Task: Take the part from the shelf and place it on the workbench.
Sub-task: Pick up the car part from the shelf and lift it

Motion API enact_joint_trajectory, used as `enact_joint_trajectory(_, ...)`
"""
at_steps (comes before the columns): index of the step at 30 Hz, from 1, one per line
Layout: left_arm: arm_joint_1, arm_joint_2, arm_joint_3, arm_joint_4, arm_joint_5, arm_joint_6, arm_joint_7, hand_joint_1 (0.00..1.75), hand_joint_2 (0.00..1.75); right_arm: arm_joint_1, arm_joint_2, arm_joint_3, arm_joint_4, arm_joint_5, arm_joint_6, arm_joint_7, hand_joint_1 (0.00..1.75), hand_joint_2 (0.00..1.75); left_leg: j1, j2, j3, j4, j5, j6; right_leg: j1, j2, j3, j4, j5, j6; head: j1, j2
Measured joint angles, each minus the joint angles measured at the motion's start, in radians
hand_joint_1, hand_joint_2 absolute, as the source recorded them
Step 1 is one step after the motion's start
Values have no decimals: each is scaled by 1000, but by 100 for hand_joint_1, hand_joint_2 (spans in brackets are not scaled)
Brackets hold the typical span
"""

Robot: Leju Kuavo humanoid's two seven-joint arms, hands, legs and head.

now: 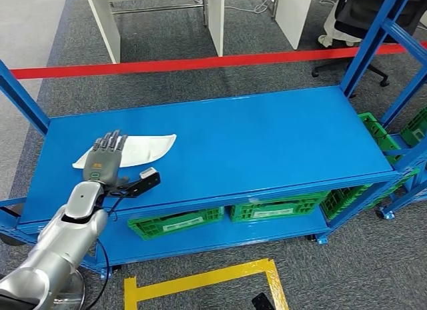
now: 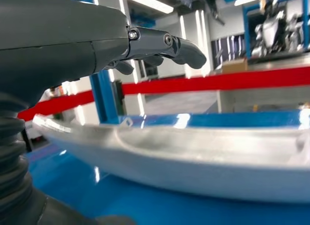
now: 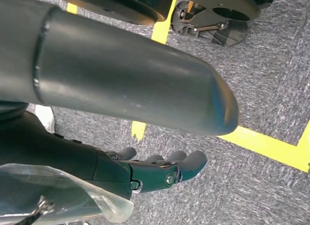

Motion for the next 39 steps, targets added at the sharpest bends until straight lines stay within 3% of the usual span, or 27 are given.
enact_joint_trajectory(6,0,-7,19,27,12,-62,-3,175,175,5,-2,0,0,-5,0,4,0,0,0,0,0,0,0,0,0,0,0,0,0,0,0,0)
enact_joint_trajectory(20,-12,-8,63,43,91,-103,-124,175,175,8,-2,0,0,-8,0,1,0,0,0,0,0,0,0,0,0,0,1,0,0,0,0,0)
enact_joint_trajectory(23,-14,-8,77,43,134,-115,-187,175,175,9,-3,0,0,-8,0,-4,0,0,0,0,0,0,0,0,0,0,1,0,0,0,0,0)
enact_joint_trajectory(26,-8,-9,109,34,256,-102,-294,175,175,9,-6,0,0,-11,-2,-9,0,0,0,0,0,0,0,0,0,-1,1,0,0,0,0,0)
enact_joint_trajectory(30,42,-43,200,-34,571,-61,-457,175,175,11,-7,-1,1,-28,-12,-12,0,0,0,0,0,0,0,0,0,0,1,0,0,0,0,0)
enact_joint_trajectory(34,124,-84,246,-157,831,-38,-556,175,175,13,-7,-1,4,-45,-6,-34,0,0,-1,0,0,0,0,0,-1,0,0,0,0,0,0,0)
enact_joint_trajectory(39,224,-104,249,-358,1034,1,-650,175,175,16,-9,-10,9,-102,72,-130,0,0,-1,0,0,0,0,0,-1,0,0,0,0,0,0,0)
